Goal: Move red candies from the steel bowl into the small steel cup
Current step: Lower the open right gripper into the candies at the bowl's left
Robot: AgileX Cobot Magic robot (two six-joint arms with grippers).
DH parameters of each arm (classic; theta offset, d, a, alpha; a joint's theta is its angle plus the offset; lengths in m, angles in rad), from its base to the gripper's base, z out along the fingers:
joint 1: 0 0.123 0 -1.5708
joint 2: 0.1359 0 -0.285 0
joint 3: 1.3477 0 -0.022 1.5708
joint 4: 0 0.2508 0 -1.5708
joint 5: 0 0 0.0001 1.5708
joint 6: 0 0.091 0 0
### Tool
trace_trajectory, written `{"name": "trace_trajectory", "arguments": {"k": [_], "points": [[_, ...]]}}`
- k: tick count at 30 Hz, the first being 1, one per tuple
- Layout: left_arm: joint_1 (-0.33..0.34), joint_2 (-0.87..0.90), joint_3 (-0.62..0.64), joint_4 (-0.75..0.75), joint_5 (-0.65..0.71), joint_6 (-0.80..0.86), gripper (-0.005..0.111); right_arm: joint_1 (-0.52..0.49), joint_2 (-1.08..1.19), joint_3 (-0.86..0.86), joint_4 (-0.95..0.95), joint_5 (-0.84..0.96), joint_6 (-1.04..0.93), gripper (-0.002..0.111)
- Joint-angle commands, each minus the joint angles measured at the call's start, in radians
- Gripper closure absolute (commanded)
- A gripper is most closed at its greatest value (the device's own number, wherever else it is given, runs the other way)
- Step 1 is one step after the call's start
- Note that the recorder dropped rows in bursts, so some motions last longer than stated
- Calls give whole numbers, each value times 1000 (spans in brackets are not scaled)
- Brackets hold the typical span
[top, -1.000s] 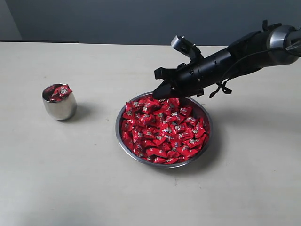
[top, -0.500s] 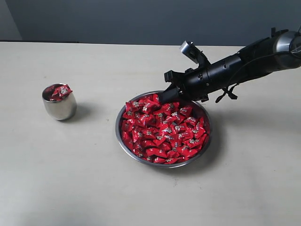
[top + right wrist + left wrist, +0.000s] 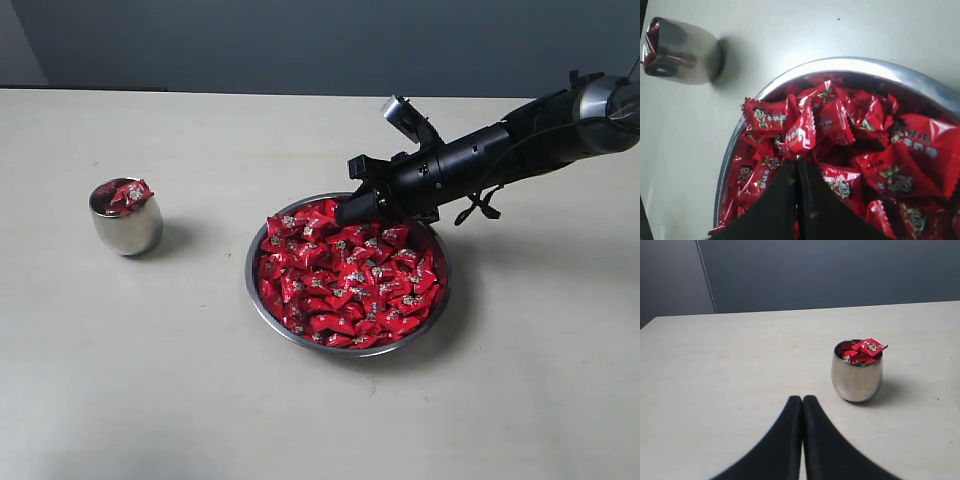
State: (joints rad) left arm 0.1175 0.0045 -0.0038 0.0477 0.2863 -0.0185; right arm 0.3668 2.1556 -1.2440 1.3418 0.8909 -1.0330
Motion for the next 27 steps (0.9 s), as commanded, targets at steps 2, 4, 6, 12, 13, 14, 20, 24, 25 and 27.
{"name": "trace_trajectory", "arguments": {"k": [2, 4, 6, 12, 13, 14, 20, 24, 25, 27], "points": [[1, -4, 4, -2, -2, -1, 106, -5, -1, 3, 19, 5, -23, 84], [1, -4, 4, -2, -2, -1, 106, -5, -1, 3, 28, 3, -23, 74], [1, -4, 4, -2, -2, -1, 106, -5, 0, 3, 33, 1, -23, 73], [1, -4, 4, -2, -2, -1, 106, -5, 0, 3, 51, -7, -23, 76], [1, -4, 4, -2, -2, -1, 106, -5, 0, 3, 55, -7, -23, 76], [1, -4, 4, -2, -2, -1, 106, -2, 0, 3, 55, -7, -23, 76], [1, -4, 4, -2, -2, -1, 106, 33, 0, -1, 56, -60, -28, 76], [1, -4, 4, -2, -2, -1, 106, 42, 2, -30, 58, -62, -28, 76], [1, -4, 4, -2, -2, -1, 106, 42, 2, -34, 58, -67, -24, 76], [1, -4, 4, -2, -2, -1, 106, 42, 2, -37, 36, -92, -10, 76]]}}
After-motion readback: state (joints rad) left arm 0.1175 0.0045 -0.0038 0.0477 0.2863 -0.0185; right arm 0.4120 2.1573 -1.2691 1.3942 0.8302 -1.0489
